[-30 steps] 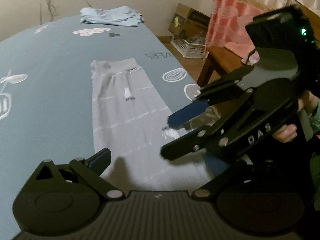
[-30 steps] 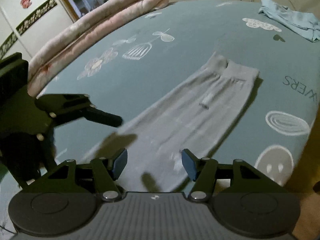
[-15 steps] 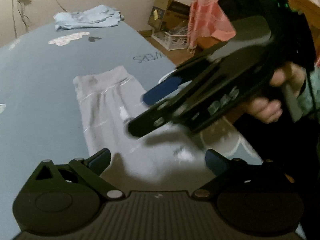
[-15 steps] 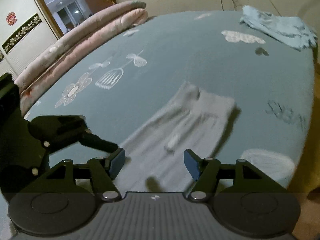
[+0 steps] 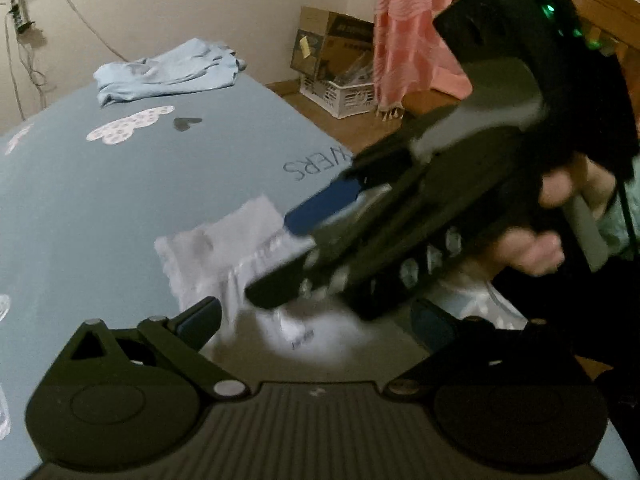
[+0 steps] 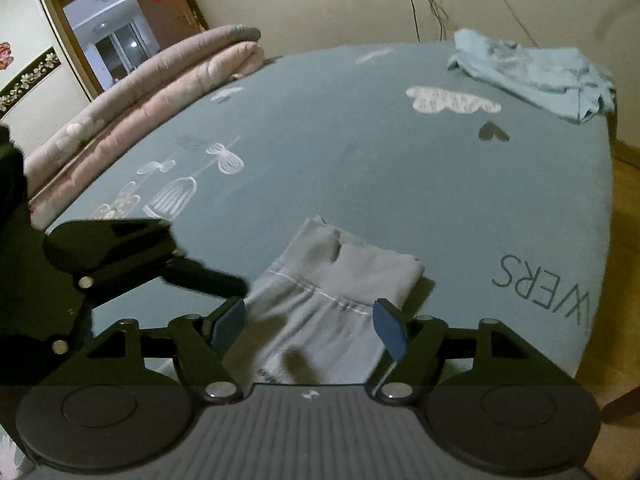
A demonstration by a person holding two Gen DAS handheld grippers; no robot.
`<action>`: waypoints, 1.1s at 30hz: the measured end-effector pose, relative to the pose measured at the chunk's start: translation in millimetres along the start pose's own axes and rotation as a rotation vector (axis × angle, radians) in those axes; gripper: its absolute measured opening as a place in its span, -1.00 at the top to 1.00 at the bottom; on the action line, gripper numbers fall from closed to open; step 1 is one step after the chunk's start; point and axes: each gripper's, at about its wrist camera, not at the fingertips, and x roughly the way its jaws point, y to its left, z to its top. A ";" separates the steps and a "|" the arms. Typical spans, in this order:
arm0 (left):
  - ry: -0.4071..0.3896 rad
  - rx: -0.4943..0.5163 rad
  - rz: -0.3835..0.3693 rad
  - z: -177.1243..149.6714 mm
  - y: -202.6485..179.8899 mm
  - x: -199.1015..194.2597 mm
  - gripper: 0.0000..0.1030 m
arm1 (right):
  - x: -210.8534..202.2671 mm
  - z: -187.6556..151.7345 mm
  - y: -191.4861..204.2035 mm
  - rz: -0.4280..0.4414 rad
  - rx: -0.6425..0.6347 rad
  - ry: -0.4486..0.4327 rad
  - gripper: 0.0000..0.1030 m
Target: Fold clothes
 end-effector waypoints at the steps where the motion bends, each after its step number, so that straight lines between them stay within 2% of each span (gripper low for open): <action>1: 0.016 -0.015 0.029 -0.9 4.5 7.2 -0.95 | 2.6 -0.7 -4.4 0.013 0.016 0.006 -0.46; 3: 0.031 -0.040 0.108 -6.9 13.0 13.0 -0.95 | 2.1 -1.9 -9.9 0.037 0.020 0.000 -0.46; 4: 0.029 -0.062 0.124 -8.5 17.9 12.2 -0.95 | 0.7 -1.7 -11.3 0.041 0.022 -0.002 -0.46; 7: -0.010 -0.124 0.113 -1.6 26.4 -2.3 -0.94 | -4.9 0.8 -12.1 0.051 0.036 -0.028 -0.46; 9: -0.070 -0.083 0.104 2.7 22.1 -13.2 -0.95 | -12.1 3.3 -9.4 0.024 0.017 -0.066 -0.46; 11: -0.091 -0.039 0.104 6.9 17.7 -13.7 -0.95 | -19.9 4.5 -7.3 -0.023 -0.015 -0.107 -0.45; 12: -0.088 -0.024 0.113 8.6 17.1 -9.7 -0.94 | -21.3 5.1 -8.3 -0.041 -0.023 -0.113 -0.41; 13: -0.081 -0.015 0.132 9.3 17.1 -5.1 -0.91 | -21.8 5.4 -10.5 -0.051 -0.026 -0.114 -0.18; 14: -0.072 -0.033 0.150 9.5 19.7 -2.3 -0.57 | -21.2 5.5 -13.4 -0.054 -0.023 -0.109 0.03; 15: -0.063 -0.064 0.164 9.8 23.5 -0.7 -0.05 | -19.8 5.2 -16.2 -0.057 -0.015 -0.097 0.07; 16: -0.055 -0.094 0.178 10.1 27.2 0.8 0.11 | -18.6 4.7 -18.7 -0.059 -0.009 -0.087 0.08; 18: -0.055 -0.187 0.157 9.1 38.9 1.8 0.17 | -17.8 2.8 -21.6 -0.056 -0.003 -0.077 0.08; 21: -0.072 -0.274 0.195 6.3 51.6 -2.5 0.17 | -16.5 0.0 -23.6 -0.057 0.008 -0.082 0.08; 25: -0.085 -0.319 0.175 4.7 59.4 -5.4 0.17 | -10.7 -1.4 -25.9 -0.042 0.022 -0.079 0.04; 28: -0.081 -0.295 0.192 5.6 56.6 -2.2 0.19 | -9.3 -1.7 -26.5 -0.040 0.025 -0.077 0.04; 29: -0.084 -0.288 0.192 5.8 55.7 -1.5 0.24 | -9.4 -1.9 -27.0 -0.038 0.026 -0.077 0.03; 30: -0.085 -0.287 0.192 6.3 56.3 -0.5 0.46 | -9.6 -2.2 -27.7 -0.039 0.028 -0.076 0.03; 32: -0.084 -0.290 0.187 8.0 58.5 1.9 0.67 | -10.1 -2.3 -28.4 -0.041 0.027 -0.077 0.03; 33: -0.085 -0.284 0.185 9.3 58.2 2.9 0.67 | -10.1 -2.5 -28.8 -0.040 0.028 -0.076 0.03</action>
